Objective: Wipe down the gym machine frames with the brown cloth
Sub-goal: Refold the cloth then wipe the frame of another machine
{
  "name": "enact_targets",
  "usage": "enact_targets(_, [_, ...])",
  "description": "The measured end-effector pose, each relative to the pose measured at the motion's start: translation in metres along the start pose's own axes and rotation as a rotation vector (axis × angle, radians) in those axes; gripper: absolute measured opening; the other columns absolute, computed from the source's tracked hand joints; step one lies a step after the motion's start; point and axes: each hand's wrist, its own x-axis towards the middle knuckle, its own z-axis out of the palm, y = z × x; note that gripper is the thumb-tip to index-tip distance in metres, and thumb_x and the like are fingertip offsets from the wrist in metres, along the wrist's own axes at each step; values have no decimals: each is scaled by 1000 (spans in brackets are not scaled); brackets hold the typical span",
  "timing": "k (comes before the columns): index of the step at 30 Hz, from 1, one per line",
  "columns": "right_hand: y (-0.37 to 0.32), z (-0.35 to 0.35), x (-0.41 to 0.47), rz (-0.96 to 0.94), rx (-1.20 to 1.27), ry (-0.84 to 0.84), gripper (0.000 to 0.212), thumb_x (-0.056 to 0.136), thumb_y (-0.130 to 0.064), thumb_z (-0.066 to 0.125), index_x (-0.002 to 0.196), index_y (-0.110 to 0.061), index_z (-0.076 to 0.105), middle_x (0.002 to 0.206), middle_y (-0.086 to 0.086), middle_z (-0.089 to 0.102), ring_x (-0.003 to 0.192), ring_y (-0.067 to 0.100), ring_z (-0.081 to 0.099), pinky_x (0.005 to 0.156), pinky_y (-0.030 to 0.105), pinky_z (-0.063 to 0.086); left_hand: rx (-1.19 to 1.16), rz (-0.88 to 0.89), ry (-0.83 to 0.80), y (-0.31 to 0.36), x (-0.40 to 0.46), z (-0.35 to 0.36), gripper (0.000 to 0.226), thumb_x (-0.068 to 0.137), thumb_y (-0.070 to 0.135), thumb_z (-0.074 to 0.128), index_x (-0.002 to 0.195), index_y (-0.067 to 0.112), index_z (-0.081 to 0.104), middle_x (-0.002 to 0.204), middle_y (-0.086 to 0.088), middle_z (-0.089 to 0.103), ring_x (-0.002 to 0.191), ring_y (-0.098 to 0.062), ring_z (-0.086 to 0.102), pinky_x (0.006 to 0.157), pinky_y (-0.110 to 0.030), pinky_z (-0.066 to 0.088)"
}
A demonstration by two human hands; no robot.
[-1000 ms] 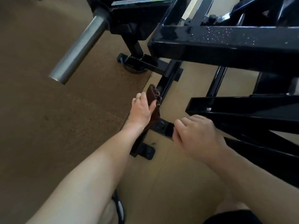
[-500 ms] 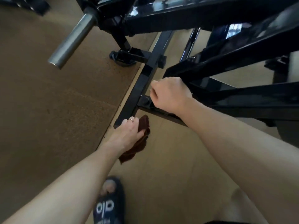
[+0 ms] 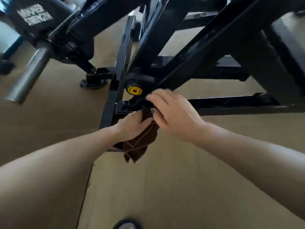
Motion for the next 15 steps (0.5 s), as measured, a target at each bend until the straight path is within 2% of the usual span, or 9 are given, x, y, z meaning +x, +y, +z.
enact_targets(1, [6,-2,-15,110,34,-83,38,99,-18,53,134,-4,60,126,13,63,112,33,62,95,44,50,-57,-32,26,4,0,3,37,107,40,43,125,10,57,115,-7,67,105,-25,64,94,-32,47])
enact_targets(3, [13,-3,-34,414,183,-263,45,103,-32,52,145,-15,50,134,5,57,114,25,61,93,38,49,-167,-70,87,14,-1,12,35,106,44,45,127,18,56,108,6,62,94,-10,59,76,-12,36])
enact_targets(4, [14,-2,-39,588,311,-333,52,104,-44,49,150,-22,43,139,0,54,117,20,60,93,34,47,-237,-86,114,21,0,18,33,106,46,45,125,22,56,105,9,58,91,-6,56,71,-10,35])
enact_targets(6, [10,4,-42,876,609,-357,63,102,-61,42,158,-34,30,144,-5,54,127,16,56,98,32,46,-434,-127,170,36,7,27,33,105,47,45,123,22,57,104,8,58,96,-10,55,74,-17,38])
enact_targets(8, [2,16,-39,1043,856,-286,66,98,-70,41,158,-47,23,139,-5,58,126,20,58,103,40,50,-616,-198,201,51,17,35,32,105,47,45,121,22,59,106,3,61,93,-13,56,77,-25,42])
enact_targets(9, [-2,22,-37,1096,939,-241,65,97,-71,42,155,-52,22,133,-6,60,121,22,61,101,42,51,-715,-259,187,57,21,37,36,105,48,45,123,22,61,108,1,63,91,-13,57,81,-28,45])
enact_targets(12, [-6,35,-28,1160,985,-44,53,94,-71,51,143,-54,37,110,-8,67,100,17,70,82,38,58,-990,-391,99,68,30,43,45,104,51,42,130,19,60,115,-3,67,106,-20,63,101,-41,51])
enact_targets(14, [-2,38,-26,1130,963,72,43,94,-66,58,131,-46,51,103,-6,72,93,17,73,77,39,62,-945,-392,79,69,30,35,48,106,49,38,133,16,59,122,-7,68,114,-23,63,106,-43,49])
enact_targets(15, [1,39,-26,1115,972,116,36,96,-61,60,126,-43,56,101,-5,73,92,19,74,76,39,63,-840,-356,75,67,28,26,49,108,48,35,133,14,59,124,-7,67,116,-23,62,108,-42,47])
